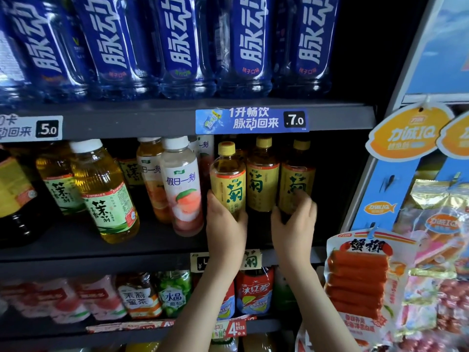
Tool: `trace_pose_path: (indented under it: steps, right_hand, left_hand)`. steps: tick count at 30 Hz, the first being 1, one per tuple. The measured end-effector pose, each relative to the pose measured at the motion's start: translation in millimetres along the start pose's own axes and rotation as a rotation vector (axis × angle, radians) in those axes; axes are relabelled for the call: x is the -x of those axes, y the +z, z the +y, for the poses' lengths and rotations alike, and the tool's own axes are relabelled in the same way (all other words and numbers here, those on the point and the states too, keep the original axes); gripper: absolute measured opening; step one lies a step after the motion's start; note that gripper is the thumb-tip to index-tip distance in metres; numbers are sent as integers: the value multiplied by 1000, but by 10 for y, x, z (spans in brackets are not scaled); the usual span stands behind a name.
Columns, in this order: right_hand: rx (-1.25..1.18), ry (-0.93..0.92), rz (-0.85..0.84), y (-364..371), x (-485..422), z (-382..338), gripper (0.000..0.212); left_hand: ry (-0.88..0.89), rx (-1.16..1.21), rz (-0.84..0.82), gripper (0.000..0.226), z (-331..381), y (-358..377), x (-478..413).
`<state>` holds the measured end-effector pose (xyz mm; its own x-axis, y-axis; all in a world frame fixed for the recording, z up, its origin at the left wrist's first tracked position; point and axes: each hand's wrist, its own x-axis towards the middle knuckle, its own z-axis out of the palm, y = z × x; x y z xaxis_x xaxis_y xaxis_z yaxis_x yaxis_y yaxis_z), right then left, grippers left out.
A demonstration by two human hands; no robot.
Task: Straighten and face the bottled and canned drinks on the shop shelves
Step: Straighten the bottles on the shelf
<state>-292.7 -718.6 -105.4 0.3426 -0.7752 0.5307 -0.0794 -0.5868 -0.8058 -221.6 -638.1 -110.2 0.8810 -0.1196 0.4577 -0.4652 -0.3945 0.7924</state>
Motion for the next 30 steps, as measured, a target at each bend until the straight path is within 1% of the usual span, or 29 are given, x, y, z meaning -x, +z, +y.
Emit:
trace_pose_path:
  steps: [2,5,7,10,14,16,17,18,20,21,23,27,30]
  right_hand:
    - [21,47,54,-3,-57,10,58]
    - [54,138,17,10,-136,31,71]
    - [75,202,-17,17,-178,62,75]
    - [113,263,-42,36,-237,128,71]
    - [141,269,-73,42,-312,181,62]
    - [146,225,-76,48,-269,140,67]
    - [147,178,-49,54,-218,87,71]
    - [156,112,-4,66,-154,23,74]
    - [176,-52,64,108,-13,-95,72]
    - [165,-120,50,126,44,-136,70]
    - [122,-199,-29,129,68,-199,65]
    - [31,-229,-132,47,-193,-410,64]
    - [32,-185,-189,65,-506,-601,76]
  left_hand:
    - [-3,4,-15,74,0,26,-37]
    - [-27,15,-39,68,-2,47,-90]
    - [-39,-9,-48,66,7,56,-116]
    - [-30,-26,-56,60,21,61,-150]
    - [-34,-37,-74,54,34,46,-189]
    - [-42,-50,-93,52,40,29,-207]
    - [-44,-49,-100,51,47,15,-211]
    - [-47,-43,-108,50,48,8,-211]
    - [-50,-28,-117,51,46,-2,-202]
    - [-47,-16,-115,52,40,-2,-188]
    - [-24,21,-91,59,29,-6,-139]
    - [83,34,-12,78,121,-73,-75]
    - [141,14,38,80,257,-112,-99]
